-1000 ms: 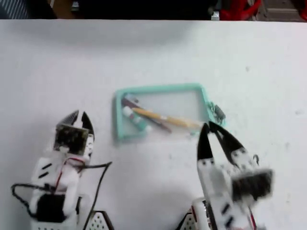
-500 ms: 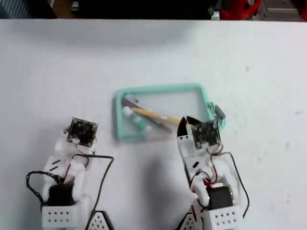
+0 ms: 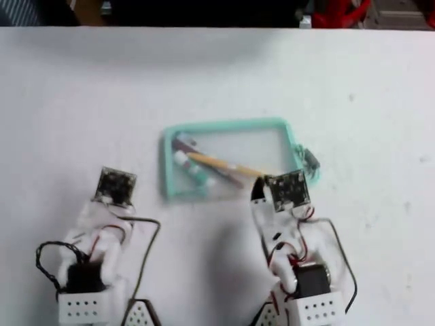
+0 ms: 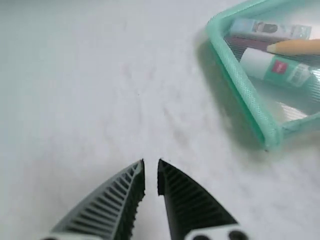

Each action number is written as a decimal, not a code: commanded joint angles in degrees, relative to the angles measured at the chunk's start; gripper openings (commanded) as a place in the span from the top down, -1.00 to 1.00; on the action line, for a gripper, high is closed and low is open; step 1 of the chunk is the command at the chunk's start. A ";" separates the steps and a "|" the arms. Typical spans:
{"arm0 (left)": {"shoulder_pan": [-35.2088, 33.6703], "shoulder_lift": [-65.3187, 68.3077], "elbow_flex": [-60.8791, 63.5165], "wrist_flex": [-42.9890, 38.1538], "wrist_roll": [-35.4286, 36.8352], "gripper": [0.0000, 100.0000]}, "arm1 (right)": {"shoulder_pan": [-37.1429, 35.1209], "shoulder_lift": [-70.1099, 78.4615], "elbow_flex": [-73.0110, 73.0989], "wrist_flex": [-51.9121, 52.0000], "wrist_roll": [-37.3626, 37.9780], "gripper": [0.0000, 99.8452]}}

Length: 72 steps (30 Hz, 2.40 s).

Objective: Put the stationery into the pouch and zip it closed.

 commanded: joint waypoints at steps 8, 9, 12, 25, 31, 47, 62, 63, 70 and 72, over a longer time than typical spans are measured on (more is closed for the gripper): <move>0.92 -0.40 -0.18 13.45 2.37 0.88 | -0.04 -0.57 0.53 19.03 0.26 0.94; 0.75 -0.40 -0.18 13.71 2.37 0.88 | -0.48 -0.57 0.53 21.85 0.26 0.95; 0.75 -0.40 -0.18 13.45 2.46 0.89 | -1.89 -0.66 0.53 26.24 0.26 0.95; 0.84 -0.40 -0.18 13.45 2.37 0.89 | 0.40 -0.48 0.53 26.07 0.35 0.95; 0.84 -0.40 -0.18 13.45 2.37 0.89 | 0.31 -0.57 0.53 26.07 0.35 0.95; 0.84 -0.40 -0.18 13.45 2.37 0.89 | 0.40 -0.57 0.53 26.15 0.35 0.95; 0.75 -0.40 -0.18 13.45 2.37 0.89 | 0.40 -0.57 0.53 26.15 0.35 0.95; 0.75 -0.40 -0.18 13.45 2.37 0.89 | 0.40 -0.57 0.53 26.15 0.35 0.95; 0.75 -0.40 -0.18 13.45 2.37 0.89 | 0.40 -0.57 0.53 26.15 0.35 0.95; 0.75 -0.40 -0.18 13.45 2.37 0.89 | 0.40 -0.57 0.53 26.15 0.35 0.95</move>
